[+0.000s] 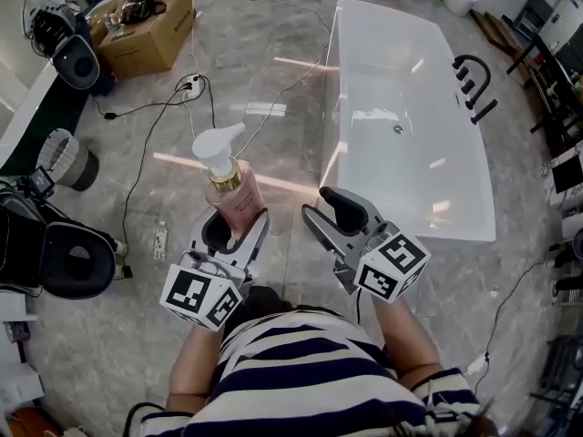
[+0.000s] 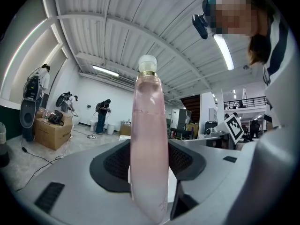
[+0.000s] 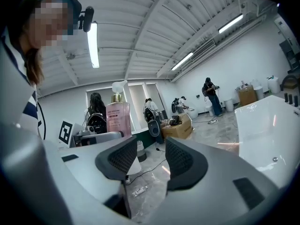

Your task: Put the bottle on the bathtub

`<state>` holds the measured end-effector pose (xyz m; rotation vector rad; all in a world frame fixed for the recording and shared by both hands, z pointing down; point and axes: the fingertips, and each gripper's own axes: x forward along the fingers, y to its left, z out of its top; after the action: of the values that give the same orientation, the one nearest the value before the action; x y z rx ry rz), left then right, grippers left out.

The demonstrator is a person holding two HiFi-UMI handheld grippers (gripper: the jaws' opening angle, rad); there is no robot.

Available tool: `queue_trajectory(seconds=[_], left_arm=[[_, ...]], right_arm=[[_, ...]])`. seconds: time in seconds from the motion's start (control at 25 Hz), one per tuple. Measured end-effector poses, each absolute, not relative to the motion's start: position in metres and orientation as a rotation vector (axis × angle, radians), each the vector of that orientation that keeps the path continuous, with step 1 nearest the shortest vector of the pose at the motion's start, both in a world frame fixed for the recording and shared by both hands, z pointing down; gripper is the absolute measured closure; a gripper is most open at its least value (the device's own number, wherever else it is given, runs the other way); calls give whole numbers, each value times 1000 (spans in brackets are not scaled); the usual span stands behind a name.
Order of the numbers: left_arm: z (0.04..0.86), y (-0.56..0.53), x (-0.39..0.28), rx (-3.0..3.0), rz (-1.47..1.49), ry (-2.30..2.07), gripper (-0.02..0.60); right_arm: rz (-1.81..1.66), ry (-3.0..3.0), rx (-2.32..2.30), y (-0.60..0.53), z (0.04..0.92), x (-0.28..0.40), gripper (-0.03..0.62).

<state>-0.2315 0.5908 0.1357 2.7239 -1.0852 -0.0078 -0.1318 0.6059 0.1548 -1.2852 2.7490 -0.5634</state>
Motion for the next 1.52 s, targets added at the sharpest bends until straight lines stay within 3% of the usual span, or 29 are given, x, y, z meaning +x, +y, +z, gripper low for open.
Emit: queue_trajectory(seconds=[0.68, 1.52], left_arm=[[157, 543, -222, 2768, 5, -964, 348], [147, 471, -237, 2909, 50, -242, 348]], right_arm=[[-511, 2840, -1017, 555, 128, -190, 321], [-513, 2982, -515, 458, 100, -248, 320]])
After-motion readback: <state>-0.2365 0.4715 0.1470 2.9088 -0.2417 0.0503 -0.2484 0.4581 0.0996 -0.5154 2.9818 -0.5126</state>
